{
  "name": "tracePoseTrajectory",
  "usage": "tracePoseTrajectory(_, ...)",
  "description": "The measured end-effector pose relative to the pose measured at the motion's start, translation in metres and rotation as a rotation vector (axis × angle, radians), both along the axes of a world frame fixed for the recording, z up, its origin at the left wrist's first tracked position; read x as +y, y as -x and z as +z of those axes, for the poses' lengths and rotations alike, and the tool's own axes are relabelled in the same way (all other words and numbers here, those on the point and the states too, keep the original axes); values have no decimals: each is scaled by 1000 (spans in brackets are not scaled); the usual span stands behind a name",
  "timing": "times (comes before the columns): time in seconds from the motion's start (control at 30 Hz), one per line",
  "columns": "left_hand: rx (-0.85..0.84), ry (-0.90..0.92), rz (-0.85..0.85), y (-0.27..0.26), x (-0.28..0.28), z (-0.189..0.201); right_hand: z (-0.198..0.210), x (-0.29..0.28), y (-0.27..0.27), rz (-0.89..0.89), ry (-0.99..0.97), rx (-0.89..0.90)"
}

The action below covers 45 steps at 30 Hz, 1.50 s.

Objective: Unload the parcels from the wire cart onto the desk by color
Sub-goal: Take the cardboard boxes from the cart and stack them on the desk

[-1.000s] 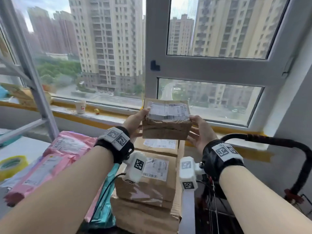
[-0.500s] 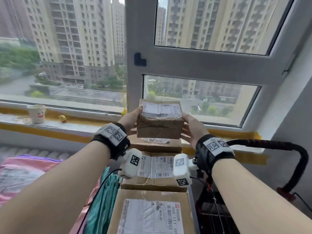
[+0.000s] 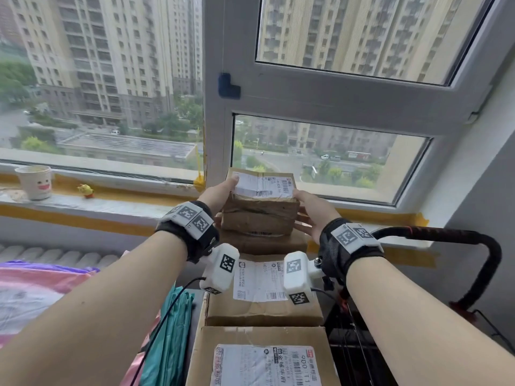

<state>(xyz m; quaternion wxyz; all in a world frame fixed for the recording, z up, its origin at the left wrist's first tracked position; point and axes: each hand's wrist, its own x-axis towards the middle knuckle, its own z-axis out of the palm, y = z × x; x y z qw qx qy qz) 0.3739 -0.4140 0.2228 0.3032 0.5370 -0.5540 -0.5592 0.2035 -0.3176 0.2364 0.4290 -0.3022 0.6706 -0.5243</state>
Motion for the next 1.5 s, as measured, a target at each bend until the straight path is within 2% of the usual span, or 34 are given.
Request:
tracePoseTrajectory(0.17,-15,-9,-2,-4,4,6,6,3,-3,-10,-8,36)
tracePoseTrajectory(0.47,-44,177,104,-6,29,34,17,44,13,-64,-8,65)
tracePoseTrajectory(0.67,6,357,141,10,87,69,27,109,32,-4,37,19)
tracePoseTrajectory(0.83,33,412,12,70,179,84,18,199,66,-12,46,67)
tracePoseTrajectory(1.0,31,410,-179,148,297,60,-7,314,126,-88,23,88)
tracePoseTrajectory(1.2,-82,352,-371,235,413,11,-48,449,201,-226,-25,7)
tracePoseTrajectory(1.37,-149,178,-479,282,466,-40,-85,519,254,-343,-83,-47)
tracePoseTrajectory(1.5,-187,81,-490,310,478,-84,-122,545,288,-388,-137,-102)
